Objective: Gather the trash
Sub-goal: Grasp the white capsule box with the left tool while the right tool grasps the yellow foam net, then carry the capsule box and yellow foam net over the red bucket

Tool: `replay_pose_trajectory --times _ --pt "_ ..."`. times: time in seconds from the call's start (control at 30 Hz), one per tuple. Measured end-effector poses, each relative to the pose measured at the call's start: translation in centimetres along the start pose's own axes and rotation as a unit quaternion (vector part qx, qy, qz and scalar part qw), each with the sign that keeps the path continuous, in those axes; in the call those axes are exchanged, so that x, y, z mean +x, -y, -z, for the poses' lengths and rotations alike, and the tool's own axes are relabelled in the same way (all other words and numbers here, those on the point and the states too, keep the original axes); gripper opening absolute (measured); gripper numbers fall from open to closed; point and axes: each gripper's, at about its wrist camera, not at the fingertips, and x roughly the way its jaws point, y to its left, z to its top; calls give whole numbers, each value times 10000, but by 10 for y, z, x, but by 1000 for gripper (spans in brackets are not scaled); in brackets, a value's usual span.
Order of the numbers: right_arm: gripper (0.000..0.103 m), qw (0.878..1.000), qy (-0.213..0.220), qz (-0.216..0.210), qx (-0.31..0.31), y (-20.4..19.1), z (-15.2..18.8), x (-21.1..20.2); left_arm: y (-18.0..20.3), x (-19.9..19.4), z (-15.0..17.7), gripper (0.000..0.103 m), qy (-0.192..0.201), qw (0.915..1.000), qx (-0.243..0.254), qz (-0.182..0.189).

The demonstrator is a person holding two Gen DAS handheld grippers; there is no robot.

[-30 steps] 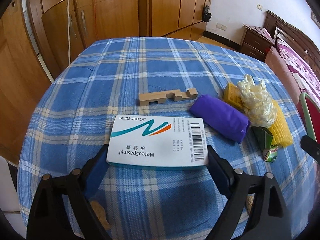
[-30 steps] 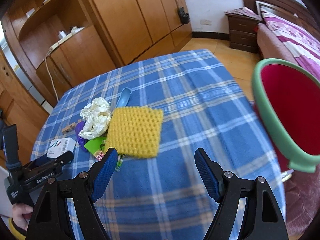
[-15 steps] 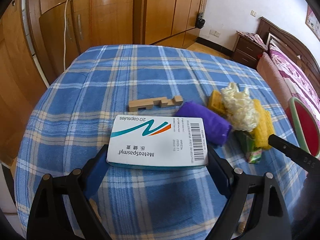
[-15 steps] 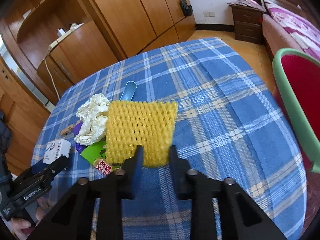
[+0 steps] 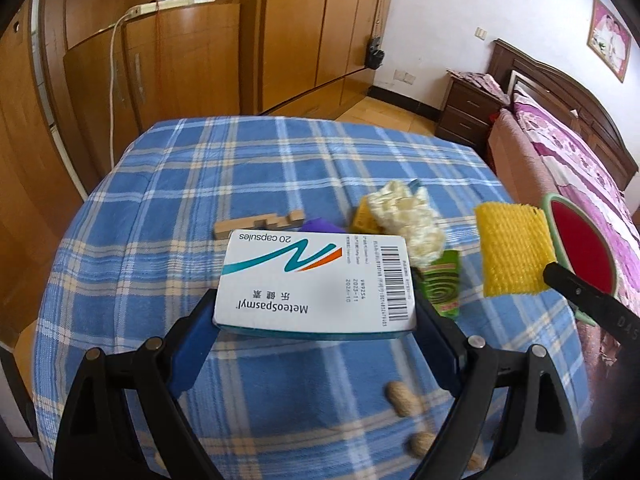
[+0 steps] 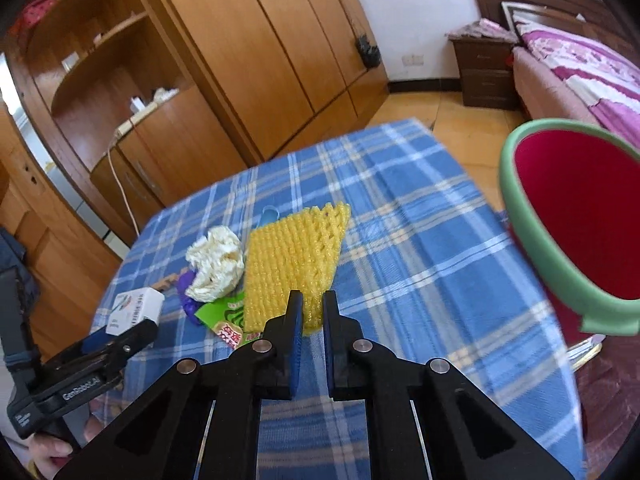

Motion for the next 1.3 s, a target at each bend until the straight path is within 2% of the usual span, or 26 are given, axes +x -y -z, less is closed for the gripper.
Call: replay_pose_trajectory --times 0.5,0.97,1.3 --pt "9 9957 850 314 189 32 -6 -76 66 -26 -11 90 180 9975 322 608" --pt "9 9865 1230 824 699 99 -10 -107 156 -22 -31 90 312 9880 902 1216" --pt "9 9757 1381 1276 1129 150 -14 -114 221 -4 -39 90 246 9786 1404 1484"
